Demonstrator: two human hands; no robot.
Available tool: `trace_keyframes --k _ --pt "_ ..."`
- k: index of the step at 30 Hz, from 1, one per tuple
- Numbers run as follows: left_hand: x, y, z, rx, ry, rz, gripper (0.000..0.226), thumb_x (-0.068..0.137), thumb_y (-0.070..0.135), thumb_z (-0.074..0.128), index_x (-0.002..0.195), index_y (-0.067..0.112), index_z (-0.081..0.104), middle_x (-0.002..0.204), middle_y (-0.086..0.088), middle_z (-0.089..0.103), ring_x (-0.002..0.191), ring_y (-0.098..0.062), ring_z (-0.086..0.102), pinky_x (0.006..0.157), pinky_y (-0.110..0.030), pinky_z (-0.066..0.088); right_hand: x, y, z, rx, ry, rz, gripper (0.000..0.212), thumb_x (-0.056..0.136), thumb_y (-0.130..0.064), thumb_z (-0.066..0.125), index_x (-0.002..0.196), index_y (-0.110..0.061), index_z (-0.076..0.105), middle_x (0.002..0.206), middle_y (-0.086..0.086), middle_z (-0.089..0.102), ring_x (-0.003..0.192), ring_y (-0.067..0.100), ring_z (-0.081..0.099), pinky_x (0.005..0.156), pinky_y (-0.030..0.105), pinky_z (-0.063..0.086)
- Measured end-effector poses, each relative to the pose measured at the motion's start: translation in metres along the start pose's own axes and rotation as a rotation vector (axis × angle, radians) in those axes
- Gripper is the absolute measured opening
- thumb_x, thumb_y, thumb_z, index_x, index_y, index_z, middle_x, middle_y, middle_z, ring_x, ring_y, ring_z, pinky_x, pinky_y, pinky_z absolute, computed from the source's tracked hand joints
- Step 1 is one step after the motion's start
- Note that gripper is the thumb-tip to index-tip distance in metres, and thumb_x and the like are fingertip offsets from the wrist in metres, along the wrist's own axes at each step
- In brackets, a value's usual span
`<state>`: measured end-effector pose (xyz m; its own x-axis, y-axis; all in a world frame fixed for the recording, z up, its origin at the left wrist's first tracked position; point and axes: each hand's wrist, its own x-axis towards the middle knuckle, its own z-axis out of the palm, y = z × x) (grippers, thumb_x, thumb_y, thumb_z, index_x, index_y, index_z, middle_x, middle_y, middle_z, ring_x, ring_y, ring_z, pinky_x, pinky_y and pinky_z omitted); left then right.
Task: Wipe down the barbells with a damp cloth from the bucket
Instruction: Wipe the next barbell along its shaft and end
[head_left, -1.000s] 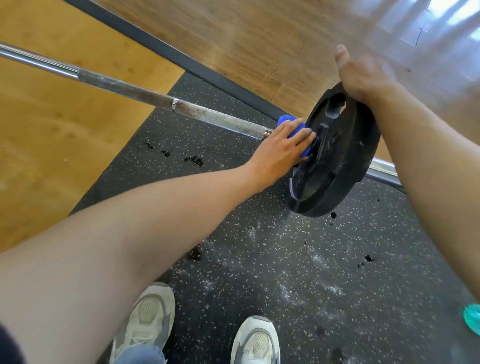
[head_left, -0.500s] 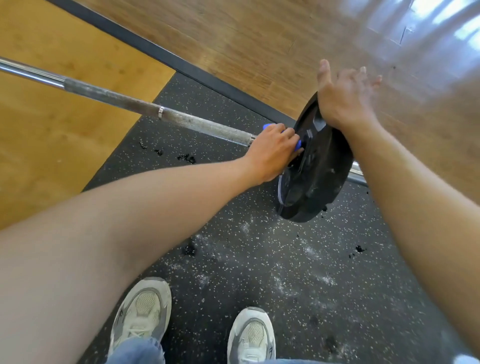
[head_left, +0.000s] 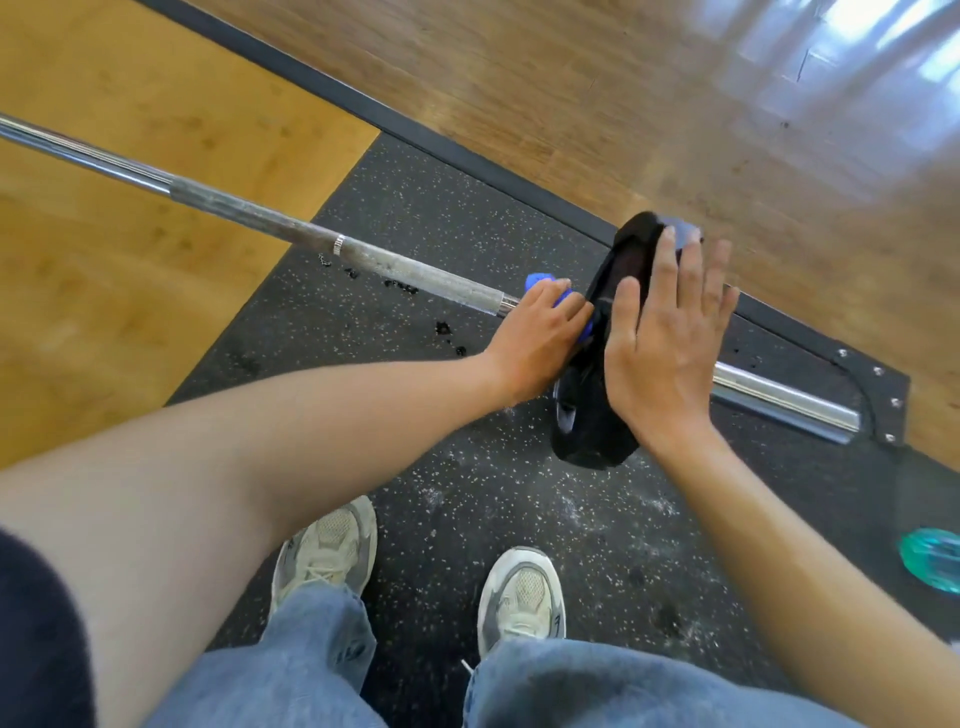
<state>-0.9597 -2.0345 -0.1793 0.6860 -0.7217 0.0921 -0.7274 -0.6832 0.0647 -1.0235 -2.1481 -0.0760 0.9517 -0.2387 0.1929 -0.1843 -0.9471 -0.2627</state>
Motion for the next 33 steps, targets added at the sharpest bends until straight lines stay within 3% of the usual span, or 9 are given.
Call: trace_keyframes --k 5,8,11,15,17,20,22,28,33 --pt "-0.048 0.012 0.006 0.185 0.034 0.111 0.048 0.094 0.011 0.040 0.137 -0.004 0.053 0.128 -0.019 0.059 0.127 -0.043 0.052 0.113 -0.049 0.036 -0.017 0.000 -0.032 -0.011 0.012 -0.080 0.061 0.107 -0.041 0.022 0.163 -0.023 0.004 0.171 -0.001 0.001 0.156 0.014 -0.009 0.121 0.046 -0.017" --pt "-0.047 0.012 -0.002 0.019 0.077 0.152 0.025 0.098 0.020 0.050 0.106 0.002 0.067 0.102 -0.014 0.066 0.101 -0.036 0.061 0.099 -0.045 0.045 0.021 -0.001 -0.030 -0.048 -0.076 -0.068 0.062 0.107 -0.045 0.017 0.163 -0.021 0.004 0.171 0.000 0.001 0.156 0.017 -0.009 0.122 0.050 -0.015" --pt "-0.050 0.020 -0.010 -0.061 0.044 0.123 0.035 0.102 0.029 0.043 0.091 0.005 0.066 0.090 -0.014 0.067 0.088 -0.034 0.060 0.088 -0.045 0.048 0.014 -0.001 -0.016 -0.111 -0.242 -0.006 0.067 0.106 -0.053 0.011 0.163 -0.019 0.003 0.171 0.001 0.001 0.156 0.018 -0.008 0.124 0.053 -0.009" --pt "-0.100 0.028 0.005 0.050 0.051 0.163 0.054 0.100 0.023 0.039 0.147 -0.003 0.046 0.149 -0.019 0.051 0.140 -0.040 0.041 0.116 -0.051 0.035 -0.030 -0.007 -0.017 -0.099 -0.147 0.013 0.066 0.106 -0.052 0.014 0.163 -0.018 0.011 0.170 0.002 0.011 0.157 0.017 0.001 0.125 0.050 -0.005" --pt "-0.122 0.030 0.003 0.090 -0.007 0.208 0.058 0.099 0.022 0.035 0.153 -0.001 0.037 0.156 -0.017 0.043 0.147 -0.039 0.034 0.120 -0.050 0.030 -0.051 -0.011 -0.019 -0.110 -0.082 0.009 0.066 0.106 -0.052 0.014 0.162 -0.018 0.015 0.169 0.003 0.015 0.157 0.018 0.004 0.125 0.051 -0.003" --pt "-0.104 0.035 -0.009 -0.055 -0.032 0.141 0.051 0.098 0.025 0.034 0.135 -0.002 0.057 0.129 -0.020 0.062 0.125 -0.042 0.054 0.109 -0.050 0.040 -0.080 -0.016 -0.019 -0.112 -0.024 -0.007 0.064 0.106 -0.049 0.015 0.162 -0.019 0.017 0.169 0.003 0.016 0.157 0.019 0.005 0.125 0.051 -0.001" --pt "-0.089 0.042 -0.015 -0.143 -0.052 0.086 0.063 0.095 0.028 0.014 0.114 -0.003 0.066 0.105 -0.019 0.066 0.101 -0.039 0.059 0.097 -0.049 0.045 -0.091 -0.017 -0.019 -0.072 -0.002 0.007 0.061 0.107 -0.046 0.017 0.162 -0.020 0.018 0.169 0.001 0.016 0.157 0.017 0.005 0.126 0.050 0.000" --pt "-0.133 0.041 0.007 0.099 0.049 0.167 0.056 0.098 0.015 0.034 0.151 0.001 0.041 0.154 -0.016 0.046 0.145 -0.038 0.037 0.119 -0.051 0.032 -0.087 -0.017 -0.018 -0.052 0.012 0.006 0.061 0.106 -0.049 0.016 0.161 -0.022 0.023 0.168 0.003 0.020 0.157 0.018 0.008 0.125 0.053 0.004" --pt "-0.090 0.030 0.005 0.008 0.131 0.113 0.039 0.095 0.022 0.050 0.124 0.001 0.064 0.123 -0.015 0.066 0.123 -0.038 0.057 0.106 -0.046 0.045 -0.049 -0.015 -0.014 -0.070 -0.050 0.014 0.063 0.106 -0.052 0.016 0.161 -0.022 0.021 0.169 0.004 0.016 0.157 0.019 0.006 0.125 0.053 0.001"
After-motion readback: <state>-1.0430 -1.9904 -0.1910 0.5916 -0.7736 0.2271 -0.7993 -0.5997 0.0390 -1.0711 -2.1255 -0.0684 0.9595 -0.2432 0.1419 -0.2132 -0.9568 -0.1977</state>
